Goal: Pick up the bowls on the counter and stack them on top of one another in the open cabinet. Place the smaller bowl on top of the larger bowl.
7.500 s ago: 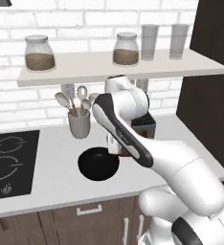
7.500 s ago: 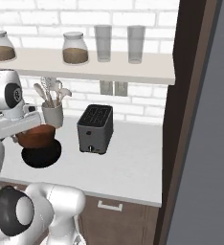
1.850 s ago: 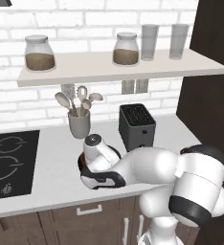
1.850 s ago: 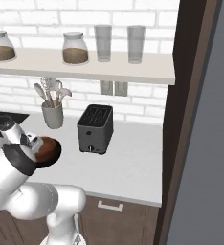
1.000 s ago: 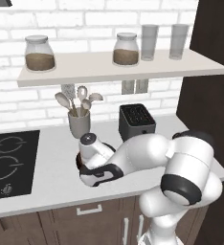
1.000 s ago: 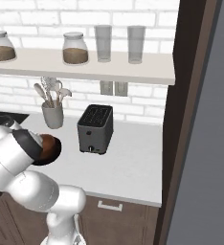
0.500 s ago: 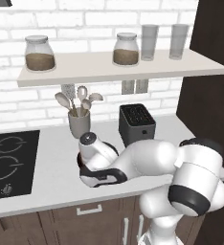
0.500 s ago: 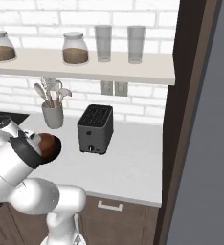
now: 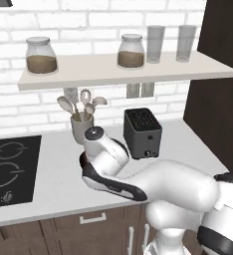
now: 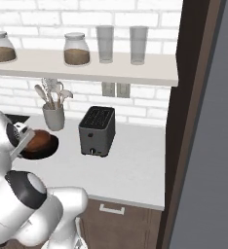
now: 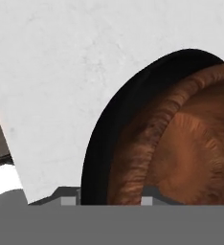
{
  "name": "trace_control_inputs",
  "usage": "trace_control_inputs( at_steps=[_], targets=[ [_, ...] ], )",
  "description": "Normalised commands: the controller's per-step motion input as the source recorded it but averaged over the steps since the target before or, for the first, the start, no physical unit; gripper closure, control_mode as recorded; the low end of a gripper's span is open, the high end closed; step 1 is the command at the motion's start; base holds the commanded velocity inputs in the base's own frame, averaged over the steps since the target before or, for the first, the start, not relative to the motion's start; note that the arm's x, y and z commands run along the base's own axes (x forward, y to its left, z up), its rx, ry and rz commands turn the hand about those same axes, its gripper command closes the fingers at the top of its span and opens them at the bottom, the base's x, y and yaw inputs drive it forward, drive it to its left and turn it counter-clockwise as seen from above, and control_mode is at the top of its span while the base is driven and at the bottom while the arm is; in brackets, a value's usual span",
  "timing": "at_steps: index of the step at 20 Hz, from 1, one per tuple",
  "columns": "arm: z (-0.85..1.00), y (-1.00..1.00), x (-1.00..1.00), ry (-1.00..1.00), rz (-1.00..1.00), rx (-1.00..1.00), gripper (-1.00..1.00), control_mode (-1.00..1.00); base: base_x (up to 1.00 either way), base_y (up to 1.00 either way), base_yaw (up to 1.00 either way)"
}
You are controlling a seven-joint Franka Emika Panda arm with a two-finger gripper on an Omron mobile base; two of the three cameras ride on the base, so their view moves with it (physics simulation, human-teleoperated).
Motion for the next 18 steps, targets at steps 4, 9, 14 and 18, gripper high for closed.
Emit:
trace_control_inputs(
  at_steps=[4, 9, 14, 18],
  targets=[
    [1.0, 0.0, -0.89, 0.0, 0.0, 0.0, 1.0, -1.0, 0.0, 0.0, 0.0],
    [1.0, -0.02, -0.77, -0.01, 0.01, 0.0, 1.0, -1.0, 0.0, 0.0, 0.0],
    [1.0, 0.0, -0.4, -0.05, 0.06, 0.0, 1.0, -1.0, 0.0, 0.0, 0.0],
    [1.0, 0.0, -0.04, -0.04, 0.09, 0.0, 1.0, -1.0, 0.0, 0.0, 0.0]
  ],
)
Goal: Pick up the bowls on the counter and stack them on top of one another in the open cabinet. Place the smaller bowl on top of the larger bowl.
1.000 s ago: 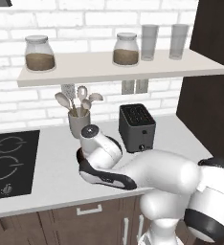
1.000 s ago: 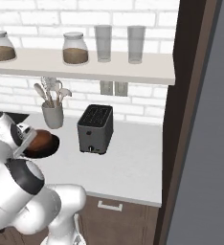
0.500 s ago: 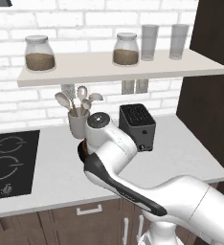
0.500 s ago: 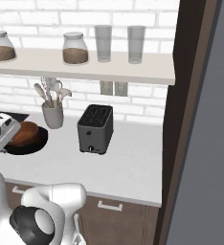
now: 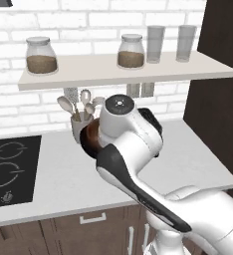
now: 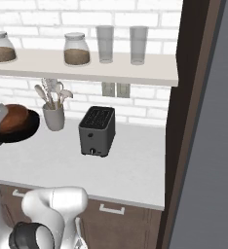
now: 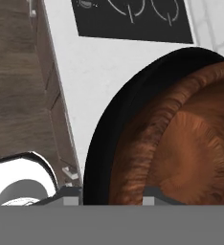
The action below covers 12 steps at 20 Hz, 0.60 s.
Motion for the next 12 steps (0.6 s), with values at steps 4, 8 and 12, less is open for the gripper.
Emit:
trace_control_inputs(
  at_steps=[4, 8, 12],
  targets=[
    [1.0, 0.0, 0.07, -0.03, 0.08, 0.0, 1.0, -1.0, 0.0, 0.0, 0.0],
    [1.0, 0.0, 0.01, -0.08, 0.02, -0.04, 1.0, -1.0, 0.0, 0.0, 0.0],
    [1.0, 0.0, 0.06, -0.1, 0.0, -0.06, 1.0, -1.0, 0.0, 0.0, 0.0]
  ],
)
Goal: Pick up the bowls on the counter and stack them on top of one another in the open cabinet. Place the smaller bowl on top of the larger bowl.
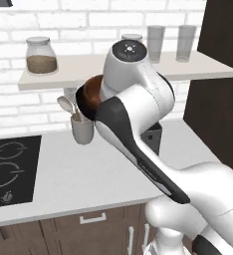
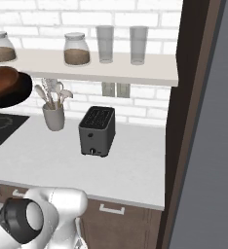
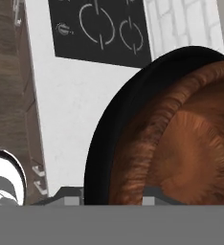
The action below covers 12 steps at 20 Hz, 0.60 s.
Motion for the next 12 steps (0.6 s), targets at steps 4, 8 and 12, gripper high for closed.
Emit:
trace_control_inputs(
  at_steps=[4, 8, 12],
  targets=[
    [1.0, 0.0, 0.79, -0.04, 0.0, -0.04, 1.0, -1.0, 0.0, 0.0, 0.0],
    [0.82, 0.0, 1.0, 0.0, 0.0, 0.0, 1.0, -1.0, 0.0, 0.0, 0.0],
    [0.06, 0.0, 1.0, 0.0, 0.0, -0.02, 1.0, -1.0, 0.0, 0.0, 0.0]
  ],
)
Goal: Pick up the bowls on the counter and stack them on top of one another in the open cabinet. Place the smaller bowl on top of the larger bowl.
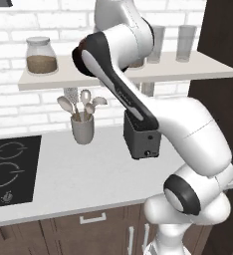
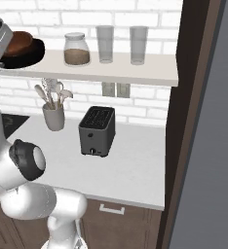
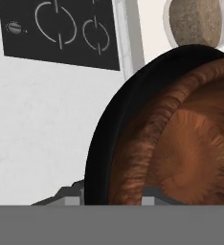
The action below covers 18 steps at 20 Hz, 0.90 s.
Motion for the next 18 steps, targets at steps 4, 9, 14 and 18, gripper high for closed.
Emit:
trace_control_inputs(
  at_steps=[4, 9, 14, 18],
  targets=[
    [-0.29, 0.0, 1.0, 0.05, 0.01, -0.03, 1.0, -1.0, 0.0, 0.0, 0.0],
    [-0.48, 0.0, 1.0, 0.12, 0.01, 0.0, 1.0, -1.0, 0.0, 0.0, 0.0],
    [-0.24, 0.11, 0.89, 0.01, 0.01, 0.0, 1.0, -1.0, 0.0, 0.0, 0.0],
    [-0.3, 0.38, 0.47, -0.04, 0.06, 0.0, 1.0, -1.0, 0.0, 0.0, 0.0]
  ],
)
